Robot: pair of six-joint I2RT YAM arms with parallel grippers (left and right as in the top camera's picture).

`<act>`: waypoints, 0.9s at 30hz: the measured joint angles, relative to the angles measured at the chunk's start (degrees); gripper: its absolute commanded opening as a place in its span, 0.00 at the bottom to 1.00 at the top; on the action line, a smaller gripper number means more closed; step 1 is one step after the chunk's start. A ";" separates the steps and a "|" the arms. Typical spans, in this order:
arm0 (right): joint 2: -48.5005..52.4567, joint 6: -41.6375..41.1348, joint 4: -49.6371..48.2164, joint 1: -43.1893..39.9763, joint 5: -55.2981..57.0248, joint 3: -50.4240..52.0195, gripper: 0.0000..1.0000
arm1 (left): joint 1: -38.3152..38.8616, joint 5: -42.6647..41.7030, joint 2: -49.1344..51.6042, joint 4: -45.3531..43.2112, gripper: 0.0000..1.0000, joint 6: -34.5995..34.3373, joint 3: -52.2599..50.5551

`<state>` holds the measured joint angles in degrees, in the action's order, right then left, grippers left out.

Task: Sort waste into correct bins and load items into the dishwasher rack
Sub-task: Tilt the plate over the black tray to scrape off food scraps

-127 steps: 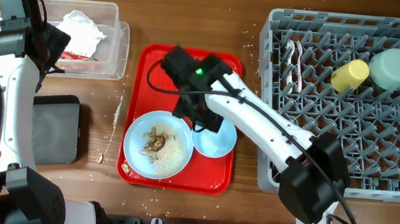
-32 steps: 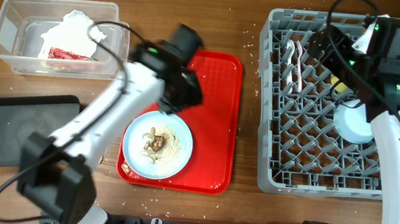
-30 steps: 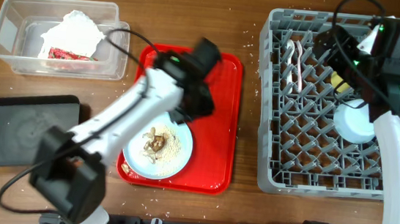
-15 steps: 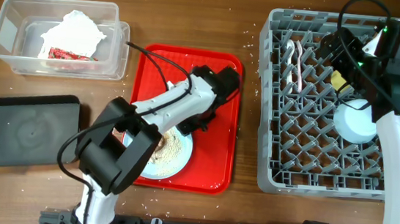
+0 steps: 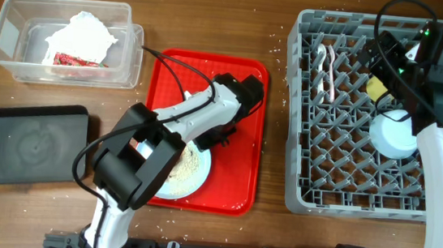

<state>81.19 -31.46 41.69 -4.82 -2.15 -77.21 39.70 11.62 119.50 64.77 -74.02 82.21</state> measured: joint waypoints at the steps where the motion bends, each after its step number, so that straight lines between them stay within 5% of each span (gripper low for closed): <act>1: 0.00 -0.02 0.02 0.00 0.37 0.00 1.00 | 0.00 1.03 0.31 2.16 0.04 0.00 0.59; 15: 0.00 -0.02 0.02 0.00 1.14 0.00 1.00 | -1.97 11.72 1.05 15.50 0.04 7.45 14.36; 21: 0.00 -0.02 0.02 0.00 1.14 0.00 1.00 | -15.96 12.59 1.05 19.91 0.04 17.59 23.32; 27: 0.00 -0.02 0.02 0.00 1.16 0.00 1.00 | -33.99 11.08 -0.66 19.32 0.04 20.39 26.77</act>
<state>81.19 -31.48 41.71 -4.82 -0.99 -77.21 5.72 22.70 118.85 84.09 -53.63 108.99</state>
